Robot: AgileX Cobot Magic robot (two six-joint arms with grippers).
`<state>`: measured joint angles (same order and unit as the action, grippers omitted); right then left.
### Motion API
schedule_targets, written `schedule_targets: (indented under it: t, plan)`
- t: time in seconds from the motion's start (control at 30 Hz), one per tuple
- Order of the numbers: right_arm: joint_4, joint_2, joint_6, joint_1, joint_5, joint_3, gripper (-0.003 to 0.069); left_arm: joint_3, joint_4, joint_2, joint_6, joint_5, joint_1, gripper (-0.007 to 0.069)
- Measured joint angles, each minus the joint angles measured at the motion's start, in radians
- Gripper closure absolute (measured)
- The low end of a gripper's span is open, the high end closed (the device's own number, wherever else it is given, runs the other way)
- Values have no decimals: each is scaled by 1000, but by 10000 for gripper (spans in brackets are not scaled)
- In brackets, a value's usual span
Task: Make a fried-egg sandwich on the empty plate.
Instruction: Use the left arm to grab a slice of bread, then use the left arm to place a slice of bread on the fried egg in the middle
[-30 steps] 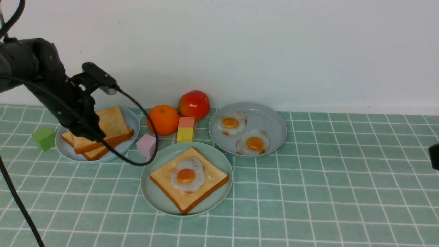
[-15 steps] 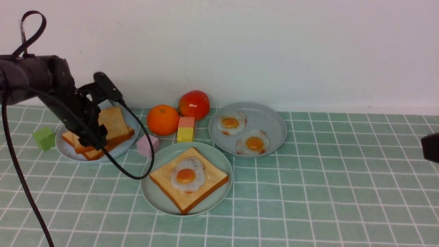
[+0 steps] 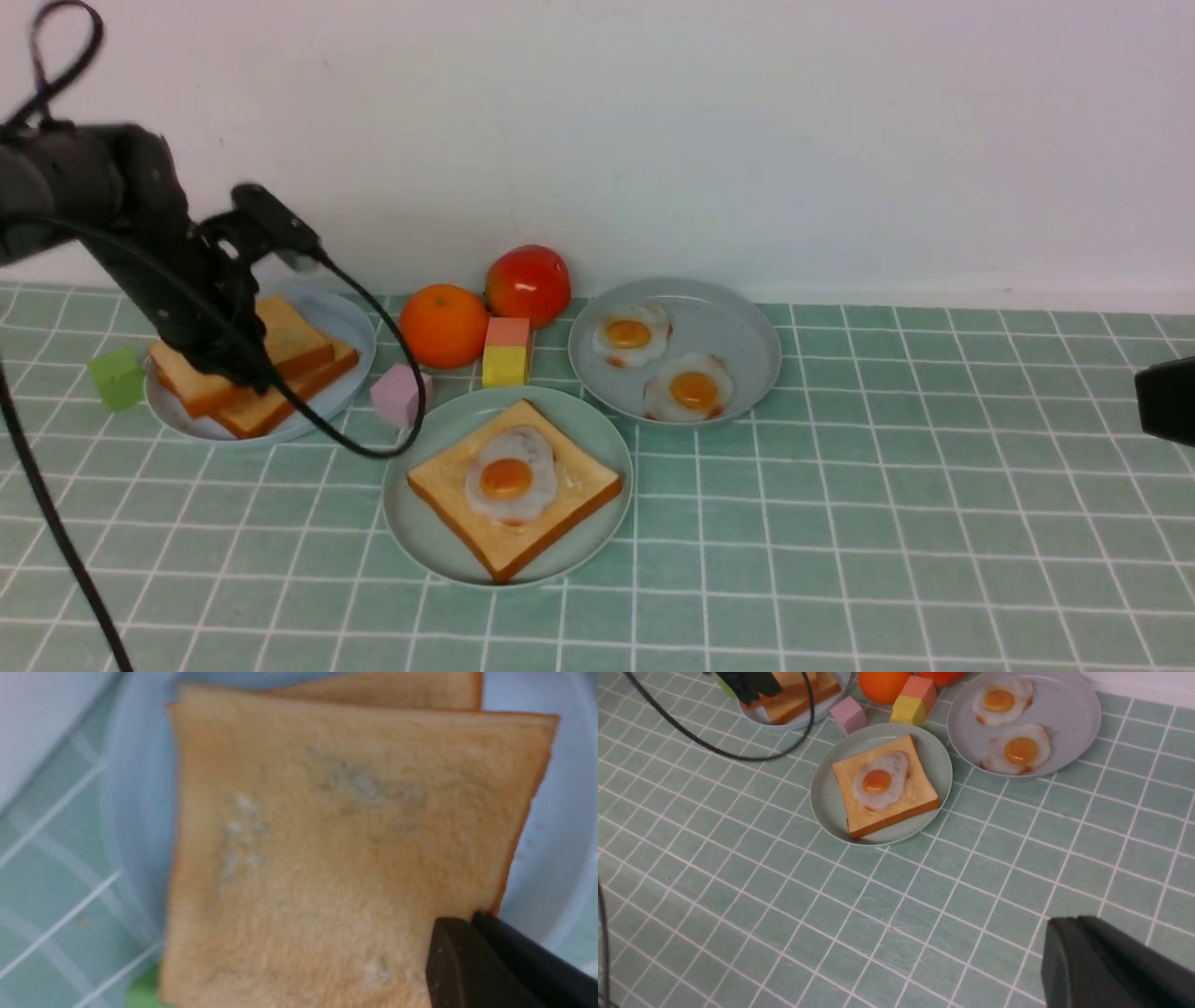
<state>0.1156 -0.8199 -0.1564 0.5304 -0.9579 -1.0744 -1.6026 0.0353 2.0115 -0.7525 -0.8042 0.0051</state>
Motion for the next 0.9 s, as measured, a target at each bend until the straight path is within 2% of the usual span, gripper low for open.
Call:
schedule_targets:
  t: [0.2, 0.23, 0.4, 0.5, 0.63, 0.9]
  plan:
    - [0, 0, 32, 0, 0, 0, 637, 14, -13, -178, 140, -85, -88, 637]
    - [0, 0, 39, 0, 0, 0, 637, 41, -35, -234, 216, -100, -158, 637]
    - [1, 0, 49, 0, -5, 0, 637, 150, -87, -308, 483, -116, -384, 637]
    - [1, 0, 49, 0, -24, 0, 632, 205, -122, -294, 588, -95, -493, 637]
    - [21, 3, 50, 0, -54, 0, 627, 238, -162, -224, 641, -30, -582, 637]
    - [65, 49, 50, 0, -110, 0, 622, 239, -206, -133, 649, 65, -610, 637]
